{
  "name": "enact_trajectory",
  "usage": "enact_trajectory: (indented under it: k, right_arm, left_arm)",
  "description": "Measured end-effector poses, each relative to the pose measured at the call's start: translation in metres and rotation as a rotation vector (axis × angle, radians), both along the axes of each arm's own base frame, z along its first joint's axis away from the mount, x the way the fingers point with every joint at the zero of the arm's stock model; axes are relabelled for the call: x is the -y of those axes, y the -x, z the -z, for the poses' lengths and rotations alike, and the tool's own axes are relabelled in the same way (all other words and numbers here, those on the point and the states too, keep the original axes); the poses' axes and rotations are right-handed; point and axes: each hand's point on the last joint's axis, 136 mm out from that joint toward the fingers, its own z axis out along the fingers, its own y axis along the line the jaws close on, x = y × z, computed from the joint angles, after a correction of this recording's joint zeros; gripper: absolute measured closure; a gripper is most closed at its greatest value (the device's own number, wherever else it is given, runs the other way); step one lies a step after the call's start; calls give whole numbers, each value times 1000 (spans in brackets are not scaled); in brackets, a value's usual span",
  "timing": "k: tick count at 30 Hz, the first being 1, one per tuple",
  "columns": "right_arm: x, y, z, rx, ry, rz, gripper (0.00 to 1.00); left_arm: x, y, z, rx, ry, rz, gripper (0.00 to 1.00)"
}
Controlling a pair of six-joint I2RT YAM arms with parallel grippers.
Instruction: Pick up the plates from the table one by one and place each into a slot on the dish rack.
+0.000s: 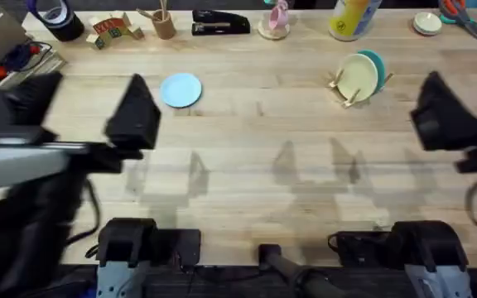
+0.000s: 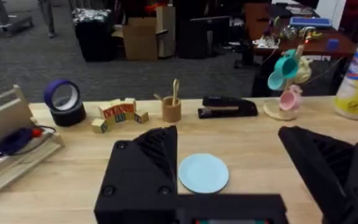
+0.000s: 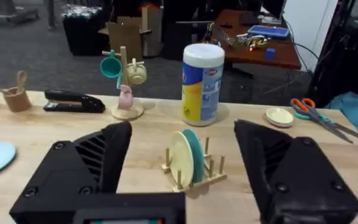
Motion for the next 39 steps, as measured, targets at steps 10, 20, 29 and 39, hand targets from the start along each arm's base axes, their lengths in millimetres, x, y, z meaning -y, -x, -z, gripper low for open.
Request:
enact_trajectory:
  k: [10,20,29,39]
  right_arm:
    - [0,21,-39,-258,4,0,9]
    - [0,15,-49,-610,12,-5,10]
    - [-1,-4,-58,-962,16,-9,9]
    - [-1,-32,-52,-1043,17,-10,9]
  left_arm:
    - [0,23,-57,-262,-1,0,7]
    - [4,21,-90,-525,3,21,8]
    - [5,-8,-54,-955,9,26,8]
    - [5,-36,-37,-1077,12,28,8]
